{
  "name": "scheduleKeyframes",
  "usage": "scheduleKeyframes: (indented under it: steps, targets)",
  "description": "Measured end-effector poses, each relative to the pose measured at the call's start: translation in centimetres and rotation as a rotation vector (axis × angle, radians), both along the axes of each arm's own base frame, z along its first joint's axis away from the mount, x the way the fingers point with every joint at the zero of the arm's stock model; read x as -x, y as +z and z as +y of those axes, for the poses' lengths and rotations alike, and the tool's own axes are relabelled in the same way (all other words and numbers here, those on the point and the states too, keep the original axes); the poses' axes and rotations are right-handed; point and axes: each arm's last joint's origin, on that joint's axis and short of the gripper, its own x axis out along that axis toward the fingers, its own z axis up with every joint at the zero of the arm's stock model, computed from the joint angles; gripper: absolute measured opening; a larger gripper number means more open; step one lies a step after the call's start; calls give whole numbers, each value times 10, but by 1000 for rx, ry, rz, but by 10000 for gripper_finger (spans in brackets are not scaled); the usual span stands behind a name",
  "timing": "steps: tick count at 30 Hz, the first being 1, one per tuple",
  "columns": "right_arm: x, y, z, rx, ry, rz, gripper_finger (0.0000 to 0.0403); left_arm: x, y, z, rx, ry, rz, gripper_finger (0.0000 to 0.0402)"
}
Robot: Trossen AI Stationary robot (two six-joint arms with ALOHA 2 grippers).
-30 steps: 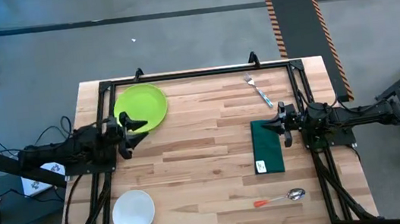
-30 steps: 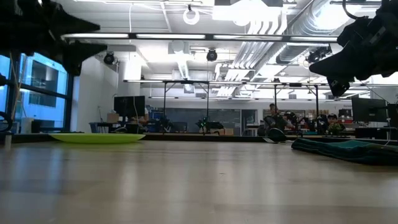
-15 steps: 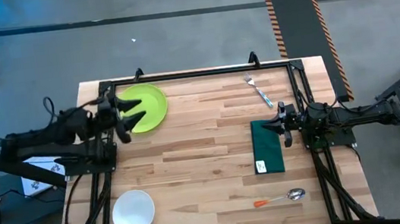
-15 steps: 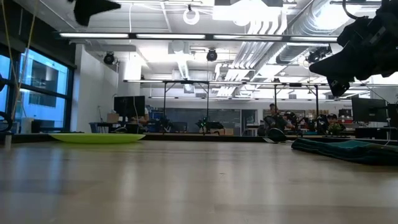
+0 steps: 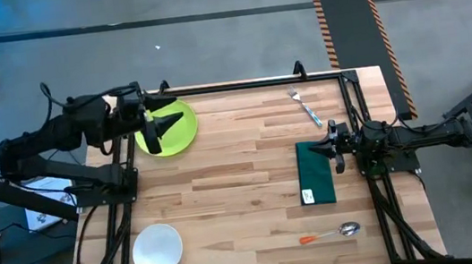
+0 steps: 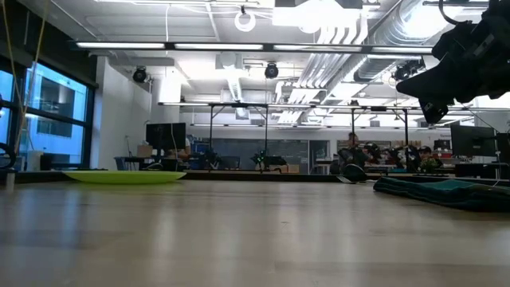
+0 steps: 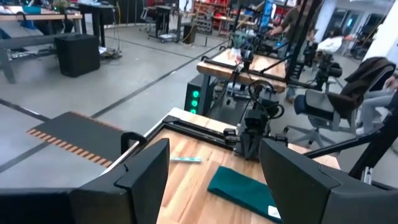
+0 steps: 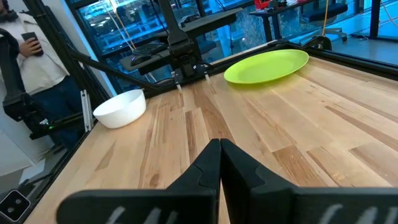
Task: Set table place
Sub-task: Move the green plate to the center of the table
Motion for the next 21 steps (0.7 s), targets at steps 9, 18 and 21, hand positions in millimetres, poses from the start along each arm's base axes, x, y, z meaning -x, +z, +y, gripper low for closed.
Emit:
scheduleKeyframes:
  steps: [9,18,21]
  targets:
    - [0,0,0,0,0,1,0,-1,-2,0,24,-11,-13,237]
    - [0,0,0,0,0,0,0,-1,-2,0,26,-13,-12,237]
    - [0,0,0,0,0,0,0,-1,-2,0,27,-13,-14,237]
